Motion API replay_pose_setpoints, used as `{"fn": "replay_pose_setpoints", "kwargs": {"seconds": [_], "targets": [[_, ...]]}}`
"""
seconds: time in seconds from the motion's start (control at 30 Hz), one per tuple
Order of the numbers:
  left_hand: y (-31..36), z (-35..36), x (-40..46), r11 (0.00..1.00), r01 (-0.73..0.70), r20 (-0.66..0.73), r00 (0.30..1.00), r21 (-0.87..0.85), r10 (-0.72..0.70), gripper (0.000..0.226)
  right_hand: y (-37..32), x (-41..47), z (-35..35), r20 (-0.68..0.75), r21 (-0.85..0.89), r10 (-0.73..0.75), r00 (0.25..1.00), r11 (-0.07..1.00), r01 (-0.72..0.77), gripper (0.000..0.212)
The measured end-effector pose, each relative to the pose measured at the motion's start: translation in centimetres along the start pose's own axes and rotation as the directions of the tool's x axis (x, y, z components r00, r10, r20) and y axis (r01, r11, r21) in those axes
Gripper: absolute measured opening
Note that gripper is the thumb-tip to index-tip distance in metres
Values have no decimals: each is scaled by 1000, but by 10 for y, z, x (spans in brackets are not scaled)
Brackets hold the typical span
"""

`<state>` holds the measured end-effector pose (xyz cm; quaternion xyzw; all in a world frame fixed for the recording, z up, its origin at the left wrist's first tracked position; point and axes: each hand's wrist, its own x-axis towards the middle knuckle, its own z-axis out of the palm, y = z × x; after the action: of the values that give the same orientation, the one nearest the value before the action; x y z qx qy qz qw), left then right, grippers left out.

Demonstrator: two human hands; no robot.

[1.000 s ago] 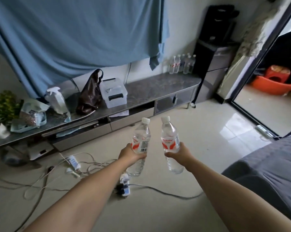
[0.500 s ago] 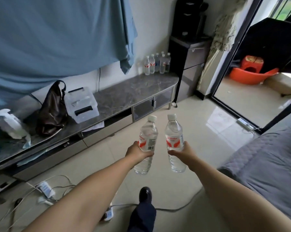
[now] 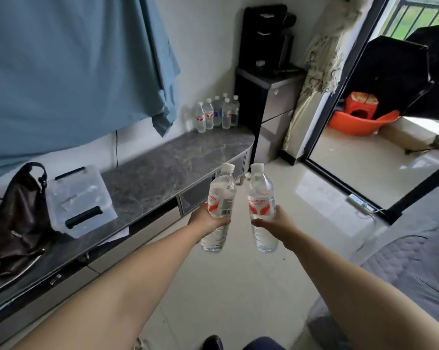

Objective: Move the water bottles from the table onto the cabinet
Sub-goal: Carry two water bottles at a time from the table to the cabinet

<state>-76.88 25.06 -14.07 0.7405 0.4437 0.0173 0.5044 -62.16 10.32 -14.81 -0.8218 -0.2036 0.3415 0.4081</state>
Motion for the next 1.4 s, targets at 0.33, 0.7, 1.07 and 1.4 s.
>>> {"fn": "replay_pose_setpoints", "kwargs": {"seconds": [0.33,0.7,1.07,1.4], "targets": [[57,-5,133,995,29,59,998,-93,-23,42,-36,141,-33,67,8,-23,997,1000,22,33],[147,16,351,965,151,-63,984,-214,-167,65,-99,378,-124,189,-6,-27,982,1000,28,35],[174,-16,487,918,256,-13,962,-303,-272,51,-144,541,-110,283,53,54,958,996,-72,30],[188,-75,669,878,337,41,938,-341,-344,67,-204,716,-73,346,60,127,930,986,-158,48]]}}
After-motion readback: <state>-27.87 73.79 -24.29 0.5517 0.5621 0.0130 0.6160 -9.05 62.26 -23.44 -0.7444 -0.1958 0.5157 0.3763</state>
